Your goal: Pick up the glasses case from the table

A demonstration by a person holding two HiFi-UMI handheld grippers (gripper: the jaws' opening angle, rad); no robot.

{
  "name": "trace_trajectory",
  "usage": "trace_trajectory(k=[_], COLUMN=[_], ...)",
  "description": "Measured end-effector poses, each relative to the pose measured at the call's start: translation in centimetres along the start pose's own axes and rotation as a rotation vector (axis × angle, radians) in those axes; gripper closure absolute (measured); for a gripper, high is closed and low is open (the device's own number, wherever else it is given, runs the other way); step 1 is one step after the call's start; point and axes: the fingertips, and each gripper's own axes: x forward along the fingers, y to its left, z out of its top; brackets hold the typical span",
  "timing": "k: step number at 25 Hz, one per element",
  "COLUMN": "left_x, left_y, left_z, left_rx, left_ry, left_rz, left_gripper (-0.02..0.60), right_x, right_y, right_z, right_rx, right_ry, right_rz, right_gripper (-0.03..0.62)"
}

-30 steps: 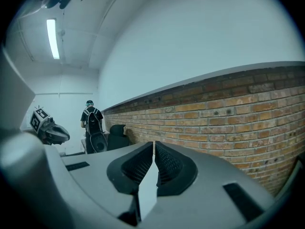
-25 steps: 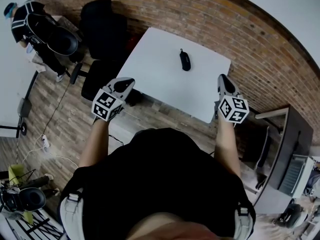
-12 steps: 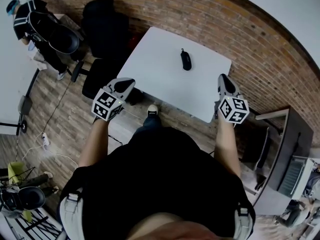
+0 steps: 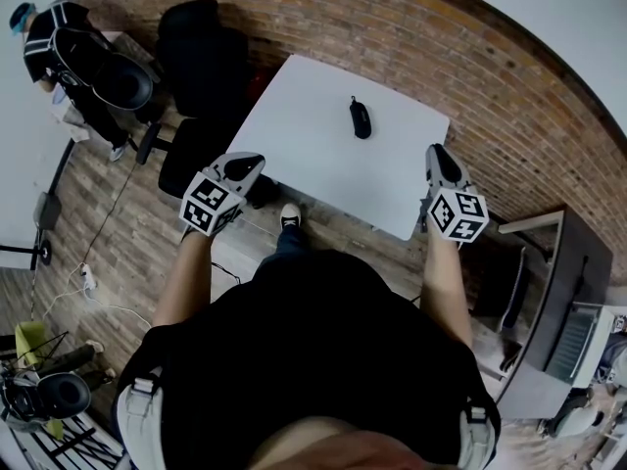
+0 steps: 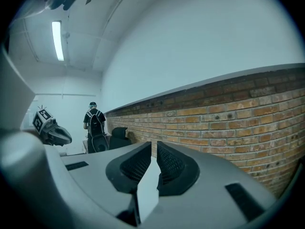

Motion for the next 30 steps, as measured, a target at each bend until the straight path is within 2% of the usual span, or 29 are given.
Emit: trace_trajectory(k=[30], left_x=[0.3], left_y=[2.7], left_z=[-1.9], left_rx=[-0.025], left_ry=[0.001], left_rz=[-0.024], left_gripper=[0.572], right_x=[2.1], right_y=[1.0], right_z=[-0.6], right_rx=[-0.01], right_ry=[0.038], right_rz=[-0.025], right_gripper=[0.559])
